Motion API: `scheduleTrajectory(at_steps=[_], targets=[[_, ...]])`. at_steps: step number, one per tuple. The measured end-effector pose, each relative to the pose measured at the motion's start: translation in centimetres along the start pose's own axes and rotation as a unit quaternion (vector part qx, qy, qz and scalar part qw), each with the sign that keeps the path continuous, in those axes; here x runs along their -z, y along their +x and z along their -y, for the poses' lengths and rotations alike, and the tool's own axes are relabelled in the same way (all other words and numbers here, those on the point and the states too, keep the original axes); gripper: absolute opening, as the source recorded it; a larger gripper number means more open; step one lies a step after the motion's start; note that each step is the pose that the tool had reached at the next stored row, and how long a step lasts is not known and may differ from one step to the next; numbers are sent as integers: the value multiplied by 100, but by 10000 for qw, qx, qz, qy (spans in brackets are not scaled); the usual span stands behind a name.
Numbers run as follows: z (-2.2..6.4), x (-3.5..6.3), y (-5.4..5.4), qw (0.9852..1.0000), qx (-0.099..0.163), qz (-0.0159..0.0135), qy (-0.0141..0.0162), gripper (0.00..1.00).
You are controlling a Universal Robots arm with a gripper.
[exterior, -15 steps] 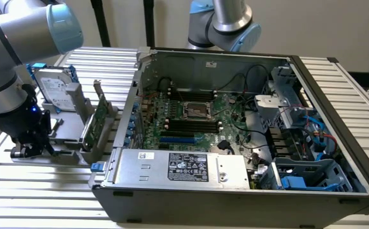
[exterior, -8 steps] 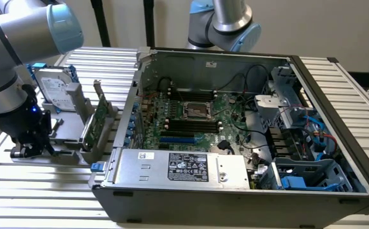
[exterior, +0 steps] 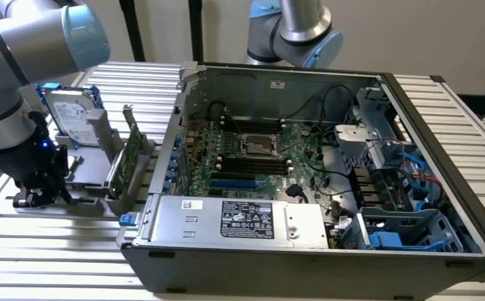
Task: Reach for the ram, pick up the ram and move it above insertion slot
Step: 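Pick up the ram and move it above insertion slot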
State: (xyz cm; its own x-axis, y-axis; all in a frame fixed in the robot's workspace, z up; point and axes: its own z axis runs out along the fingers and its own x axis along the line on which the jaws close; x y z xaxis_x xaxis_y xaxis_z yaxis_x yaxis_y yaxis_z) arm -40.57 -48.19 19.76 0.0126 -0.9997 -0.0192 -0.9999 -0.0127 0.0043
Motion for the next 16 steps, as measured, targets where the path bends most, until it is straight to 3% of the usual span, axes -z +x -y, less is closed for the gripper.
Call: scheduleTrajectory(at_steps=[10, 16], targets=[[0, 14, 0, 10000, 0, 0, -1, 13], [-1, 131, -3, 10000, 0, 0, 0, 13]])
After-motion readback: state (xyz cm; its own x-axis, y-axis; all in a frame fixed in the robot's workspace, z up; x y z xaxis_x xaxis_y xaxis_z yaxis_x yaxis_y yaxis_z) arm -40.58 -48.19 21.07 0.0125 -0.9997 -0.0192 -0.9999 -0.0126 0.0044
